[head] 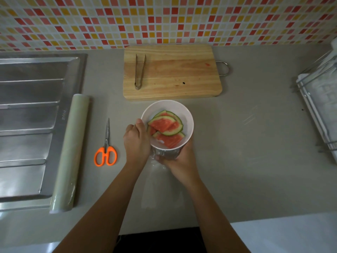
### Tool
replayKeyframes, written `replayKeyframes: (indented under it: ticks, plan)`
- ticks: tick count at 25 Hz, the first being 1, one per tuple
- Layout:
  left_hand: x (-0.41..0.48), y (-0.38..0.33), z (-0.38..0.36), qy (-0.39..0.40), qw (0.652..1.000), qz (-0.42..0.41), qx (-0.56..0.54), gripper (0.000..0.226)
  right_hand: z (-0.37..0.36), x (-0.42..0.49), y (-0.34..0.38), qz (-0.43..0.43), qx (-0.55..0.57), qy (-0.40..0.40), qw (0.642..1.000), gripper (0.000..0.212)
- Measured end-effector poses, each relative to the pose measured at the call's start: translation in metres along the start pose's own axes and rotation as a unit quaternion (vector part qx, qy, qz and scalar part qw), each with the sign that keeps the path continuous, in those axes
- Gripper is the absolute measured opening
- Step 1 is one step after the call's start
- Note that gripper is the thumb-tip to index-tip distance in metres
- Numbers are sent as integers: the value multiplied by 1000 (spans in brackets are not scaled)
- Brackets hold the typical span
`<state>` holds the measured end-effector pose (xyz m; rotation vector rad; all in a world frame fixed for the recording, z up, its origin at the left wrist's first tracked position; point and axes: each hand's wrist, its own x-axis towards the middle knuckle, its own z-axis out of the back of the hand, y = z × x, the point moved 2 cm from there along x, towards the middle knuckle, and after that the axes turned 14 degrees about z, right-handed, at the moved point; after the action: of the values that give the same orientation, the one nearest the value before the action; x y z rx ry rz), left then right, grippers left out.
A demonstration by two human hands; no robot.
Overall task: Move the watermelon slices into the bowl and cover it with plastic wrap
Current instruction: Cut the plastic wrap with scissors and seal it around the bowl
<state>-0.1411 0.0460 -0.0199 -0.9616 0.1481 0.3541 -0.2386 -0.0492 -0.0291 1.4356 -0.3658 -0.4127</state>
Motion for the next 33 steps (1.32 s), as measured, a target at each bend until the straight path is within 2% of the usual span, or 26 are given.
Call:
replayKeyframes:
  ticks: [2,4,7,9,11,13,15,17,19,22,25,27,28,30,32,33]
  plan:
    - [-1,5,1,33,999,30,-16,38,-5,1,7,22,-31,-23,999,87]
    - [-4,13,2,50,998,33,-9,45,-6,-1,11,1,-109,-36,993,98]
    - [5,11,14,-3,994,-54,90,51,6,-5,13,-82,-327,28,941,122]
    - [27,-8,19,32,988,-117,99,46,14,-12,20,-117,-378,67,916,129]
    - [46,-31,17,145,979,-131,59,45,11,-24,32,-91,-370,36,924,121]
    - [52,-45,10,244,958,-126,87,49,-1,-36,45,-51,-297,-30,953,96]
    - [50,-44,7,282,943,-125,127,54,-12,-37,49,-47,-186,-43,980,72]
    - [45,-40,11,261,953,-112,107,52,-9,-26,46,-39,-135,-50,989,63]
    - [40,-34,19,228,967,-88,73,52,3,-8,42,-34,-130,-58,989,58]
    - [25,-18,27,174,983,-54,22,53,20,22,35,-38,-133,-7,990,47]
    - [9,4,34,130,991,3,-15,48,35,55,32,-58,-129,73,987,55]
    - [11,9,36,89,996,-11,7,43,41,71,33,-76,-171,96,978,60]
    - [17,7,36,70,997,-32,19,40,42,76,35,-50,-227,83,969,57]
    - [30,-4,29,76,993,-73,46,37,33,83,47,100,-332,65,936,49]
    - [36,-10,17,136,987,-81,40,40,9,86,55,214,-358,152,896,47]
    - [36,-10,11,169,983,-72,26,41,-3,87,53,226,-365,214,878,47]
